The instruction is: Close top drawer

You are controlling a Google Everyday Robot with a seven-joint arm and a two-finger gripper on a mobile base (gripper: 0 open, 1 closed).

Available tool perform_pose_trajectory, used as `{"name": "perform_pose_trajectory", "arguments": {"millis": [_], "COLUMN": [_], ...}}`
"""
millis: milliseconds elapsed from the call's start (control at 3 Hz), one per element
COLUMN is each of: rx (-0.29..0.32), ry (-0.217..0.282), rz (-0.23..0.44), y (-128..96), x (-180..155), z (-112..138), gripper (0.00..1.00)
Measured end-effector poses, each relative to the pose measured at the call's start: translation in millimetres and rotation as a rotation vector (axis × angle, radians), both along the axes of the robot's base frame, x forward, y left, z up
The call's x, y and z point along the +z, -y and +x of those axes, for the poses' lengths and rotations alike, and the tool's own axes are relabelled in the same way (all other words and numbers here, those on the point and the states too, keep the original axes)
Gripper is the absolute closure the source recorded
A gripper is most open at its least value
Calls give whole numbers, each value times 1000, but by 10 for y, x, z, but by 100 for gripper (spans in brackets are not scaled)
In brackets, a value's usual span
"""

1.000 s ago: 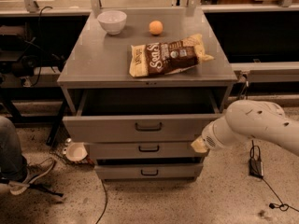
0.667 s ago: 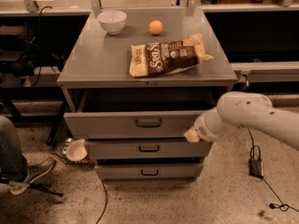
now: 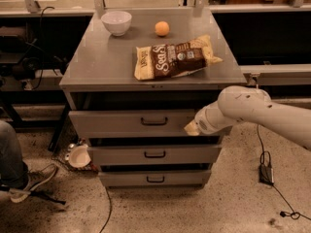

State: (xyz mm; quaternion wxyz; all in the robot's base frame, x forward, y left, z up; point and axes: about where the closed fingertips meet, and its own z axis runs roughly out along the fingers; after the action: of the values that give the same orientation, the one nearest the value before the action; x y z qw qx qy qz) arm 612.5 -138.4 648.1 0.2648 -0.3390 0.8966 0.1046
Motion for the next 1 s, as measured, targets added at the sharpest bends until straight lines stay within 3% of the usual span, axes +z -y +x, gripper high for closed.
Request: {"name": "perform_pose_trajectory", "arguments": {"millis": [333, 667, 1000], "rx": [-4, -7, -40], "ry": [41, 58, 90], "rz": [27, 38, 43], "y": [-40, -36, 129], "x": [70, 104, 298], "z": [219, 287, -14], "gripper": [100, 100, 100]}}
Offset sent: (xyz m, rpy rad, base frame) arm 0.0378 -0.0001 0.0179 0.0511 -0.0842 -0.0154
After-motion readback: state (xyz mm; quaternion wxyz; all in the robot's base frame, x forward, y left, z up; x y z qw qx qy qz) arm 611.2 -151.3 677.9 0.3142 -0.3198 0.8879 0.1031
